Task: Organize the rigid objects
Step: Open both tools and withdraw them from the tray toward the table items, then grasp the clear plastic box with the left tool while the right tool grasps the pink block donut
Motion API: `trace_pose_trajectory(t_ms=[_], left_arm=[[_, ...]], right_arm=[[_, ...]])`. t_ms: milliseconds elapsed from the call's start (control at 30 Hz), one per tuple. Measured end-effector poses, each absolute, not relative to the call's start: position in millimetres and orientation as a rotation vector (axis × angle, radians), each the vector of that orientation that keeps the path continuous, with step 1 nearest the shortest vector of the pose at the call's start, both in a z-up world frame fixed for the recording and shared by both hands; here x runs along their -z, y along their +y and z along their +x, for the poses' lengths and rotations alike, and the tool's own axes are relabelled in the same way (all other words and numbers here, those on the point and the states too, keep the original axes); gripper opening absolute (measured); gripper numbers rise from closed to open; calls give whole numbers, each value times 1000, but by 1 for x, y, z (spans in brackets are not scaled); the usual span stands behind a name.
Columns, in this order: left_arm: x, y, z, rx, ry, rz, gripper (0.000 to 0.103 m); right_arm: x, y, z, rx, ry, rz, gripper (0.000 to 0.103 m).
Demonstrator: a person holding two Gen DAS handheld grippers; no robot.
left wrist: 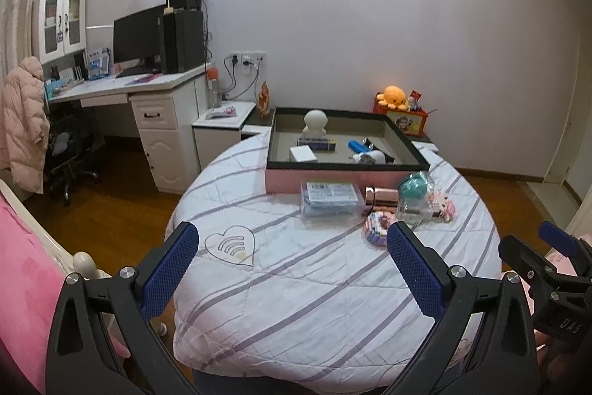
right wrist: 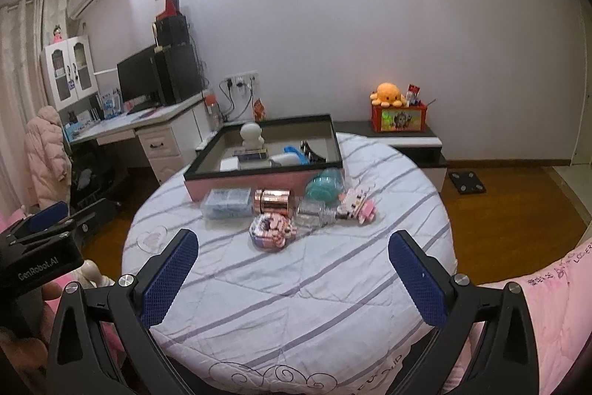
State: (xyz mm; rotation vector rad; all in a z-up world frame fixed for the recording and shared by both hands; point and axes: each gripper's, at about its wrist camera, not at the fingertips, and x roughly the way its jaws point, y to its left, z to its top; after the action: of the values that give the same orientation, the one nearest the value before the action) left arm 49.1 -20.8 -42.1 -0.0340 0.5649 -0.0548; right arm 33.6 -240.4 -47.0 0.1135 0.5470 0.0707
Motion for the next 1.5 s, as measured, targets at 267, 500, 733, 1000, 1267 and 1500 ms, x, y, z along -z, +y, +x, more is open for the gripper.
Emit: trace_pose_trajectory(t_ms=[267, 500, 733, 1000, 1267, 1500], left_arm=[[72, -21, 83, 56, 631, -36, 103], [98, -21, 129, 79, 695, -33, 103], [114, -32, 165, 114, 731, -6, 103], [123, -32, 186, 129, 761, -4, 103], [136, -59, 200, 170, 796, 45, 103], [147, -78, 224, 152, 825, 46, 103]], right_arm=[[82, -239, 73, -68, 651, 108, 103], [122, -224, 126, -97, 768, 115, 103], [149, -205, 174, -99, 844, 108, 103], [161, -197, 199, -76, 869, 111, 83], [157, -210, 183, -97, 848, 103, 68], [157, -220, 178, -109, 839, 112, 69]])
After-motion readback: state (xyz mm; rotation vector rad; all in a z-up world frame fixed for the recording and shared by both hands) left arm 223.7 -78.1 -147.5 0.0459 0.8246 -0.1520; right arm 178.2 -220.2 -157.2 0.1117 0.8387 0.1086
